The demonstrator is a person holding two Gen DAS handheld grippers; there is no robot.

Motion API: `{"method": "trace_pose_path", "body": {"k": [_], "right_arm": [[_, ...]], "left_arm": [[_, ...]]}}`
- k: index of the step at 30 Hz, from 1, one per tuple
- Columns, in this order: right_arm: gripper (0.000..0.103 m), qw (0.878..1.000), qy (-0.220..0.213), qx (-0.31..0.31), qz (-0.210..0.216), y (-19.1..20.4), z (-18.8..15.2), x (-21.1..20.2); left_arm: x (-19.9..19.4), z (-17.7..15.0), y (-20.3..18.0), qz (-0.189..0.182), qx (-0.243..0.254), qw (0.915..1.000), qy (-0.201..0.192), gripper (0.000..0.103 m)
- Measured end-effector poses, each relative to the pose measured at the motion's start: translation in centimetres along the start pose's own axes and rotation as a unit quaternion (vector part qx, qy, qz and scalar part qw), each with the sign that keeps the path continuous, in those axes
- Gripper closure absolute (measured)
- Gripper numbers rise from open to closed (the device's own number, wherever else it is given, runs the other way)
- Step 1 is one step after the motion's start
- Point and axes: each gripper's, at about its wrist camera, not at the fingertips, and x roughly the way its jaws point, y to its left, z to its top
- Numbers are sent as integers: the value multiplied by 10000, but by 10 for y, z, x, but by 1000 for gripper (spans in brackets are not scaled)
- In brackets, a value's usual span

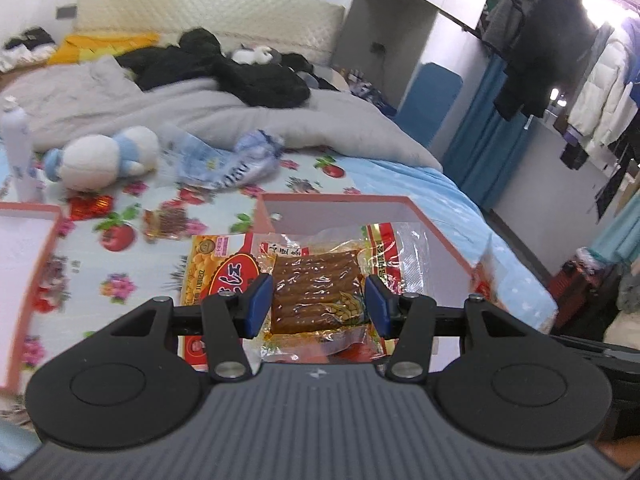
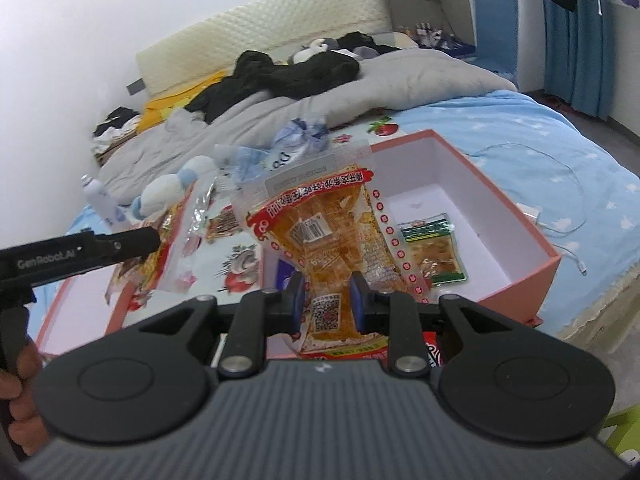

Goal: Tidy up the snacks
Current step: 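Carry the brown packet and yellow packet over the deep pink box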

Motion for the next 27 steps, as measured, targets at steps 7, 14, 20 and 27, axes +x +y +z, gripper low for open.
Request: {"method": "trace_pose_path", "body": {"k": [7,14,20,27], "right_arm": [[75,9999,81,14,-80,-25,27,38],[74,9996,261,36,-111,-46,45,82],[73,9983,515,137,-217,-67,46,117],[68,9968,713,228,-293,-78,45,139]], "left_arm": [[62,25,-14,-137,116,9995,276,47],[130,44,-29,-333,223,9975,586,47],[185,45,-38,-396,306,9943,944,47],[211,49,-34,-436,296,9913,1210,46]]}}
